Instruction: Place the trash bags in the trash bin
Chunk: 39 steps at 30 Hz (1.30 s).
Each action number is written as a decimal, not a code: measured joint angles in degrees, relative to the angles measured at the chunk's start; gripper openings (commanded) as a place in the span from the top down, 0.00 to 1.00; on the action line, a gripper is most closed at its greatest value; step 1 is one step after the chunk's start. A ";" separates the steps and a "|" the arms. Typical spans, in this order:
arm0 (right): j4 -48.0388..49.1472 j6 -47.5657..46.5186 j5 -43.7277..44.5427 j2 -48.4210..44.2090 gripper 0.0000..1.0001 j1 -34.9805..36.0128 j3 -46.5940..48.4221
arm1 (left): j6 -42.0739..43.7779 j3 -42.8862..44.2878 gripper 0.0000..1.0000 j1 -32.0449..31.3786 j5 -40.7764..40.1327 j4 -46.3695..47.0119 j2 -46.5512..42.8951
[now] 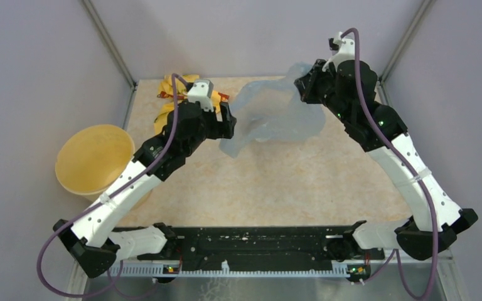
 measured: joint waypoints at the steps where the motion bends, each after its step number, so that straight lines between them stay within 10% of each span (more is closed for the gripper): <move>1: -0.09 -0.70 -0.35 0.44 1.00 0.00 0.61 | -0.02 0.37 0.10 -0.02 -1.44 -0.83 -0.50; 19: -5.33 -6.19 -4.85 3.93 1.00 0.00 6.29 | -5.35 4.11 0.03 2.36 -34.32 -26.45 -7.89; 32: -7.48 -6.73 -10.05 3.93 1.00 0.00 6.95 | -1.60 0.74 0.06 26.23 -31.95 -26.16 -4.63; 39: -7.67 -7.37 -10.58 3.91 1.00 0.00 6.88 | 0.70 0.59 0.29 37.42 -24.76 -22.84 0.90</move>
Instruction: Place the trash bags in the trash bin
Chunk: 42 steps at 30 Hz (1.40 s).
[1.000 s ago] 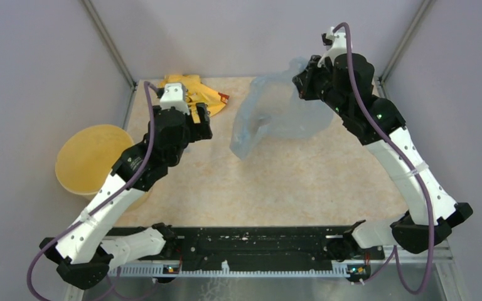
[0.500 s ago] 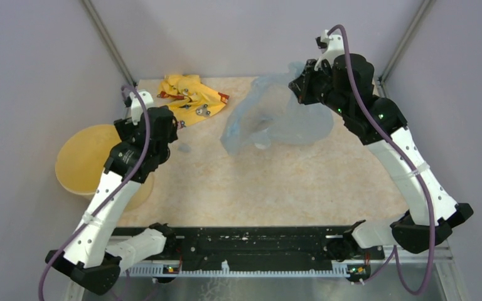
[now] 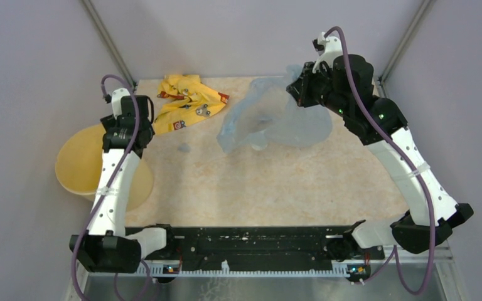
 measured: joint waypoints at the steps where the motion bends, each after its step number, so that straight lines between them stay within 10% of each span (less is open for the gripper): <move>1: 0.02 -0.20 0.04 -0.04 1.00 0.00 -0.11 | 0.28 0.00 0.35 1.27 1.38 0.33 0.79; 20: 0.11 -2.82 3.37 -2.73 1.00 0.00 -2.32 | 1.01 -5.77 1.00 6.25 13.35 5.55 3.91; 29: 1.07 -4.57 8.44 -5.01 1.00 0.00 -5.03 | 1.57 -3.98 1.00 2.73 21.07 4.31 3.37; 42: 1.27 -6.86 25.92 -8.52 1.00 0.00 -5.14 | -4.48 7.23 1.00 -24.02 21.49 1.44 7.63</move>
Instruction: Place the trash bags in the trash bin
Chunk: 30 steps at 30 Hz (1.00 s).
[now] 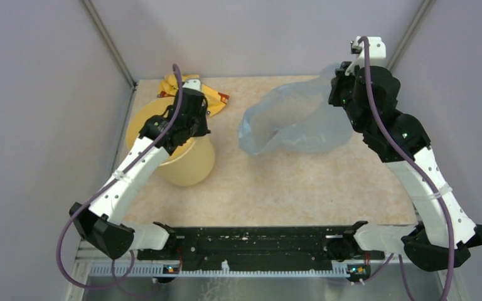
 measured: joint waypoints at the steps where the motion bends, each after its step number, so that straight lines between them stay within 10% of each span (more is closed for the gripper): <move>1: -0.15 -0.04 1.81 -0.07 1.00 0.00 0.20 | -0.24 0.57 1.00 -1.38 -0.31 -0.09 0.68; 23: -5.27 -2.97 23.63 4.76 1.00 -6.86 15.30 | -0.39 13.84 1.00 -27.19 -2.60 2.78 21.38; 30: -5.18 -3.91 24.22 4.55 1.00 -6.86 18.36 | 2.29 14.01 0.81 -28.94 -2.10 3.85 23.12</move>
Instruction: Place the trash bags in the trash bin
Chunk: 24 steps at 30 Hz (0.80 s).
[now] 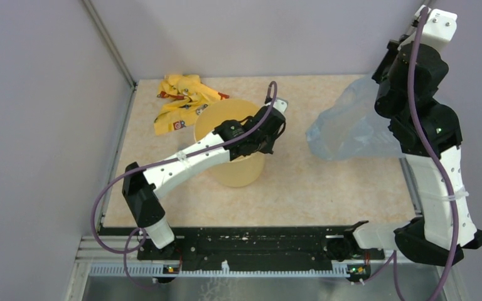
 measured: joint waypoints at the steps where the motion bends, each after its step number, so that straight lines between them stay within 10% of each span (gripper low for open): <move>1: 0.04 -0.04 -0.24 0.02 1.00 0.00 0.31 | 0.17 0.00 0.77 0.00 0.09 0.07 0.00; 24: 3.04 -1.92 -8.85 -2.51 1.00 0.00 2.99 | 3.82 2.36 0.26 0.02 1.53 4.52 -2.10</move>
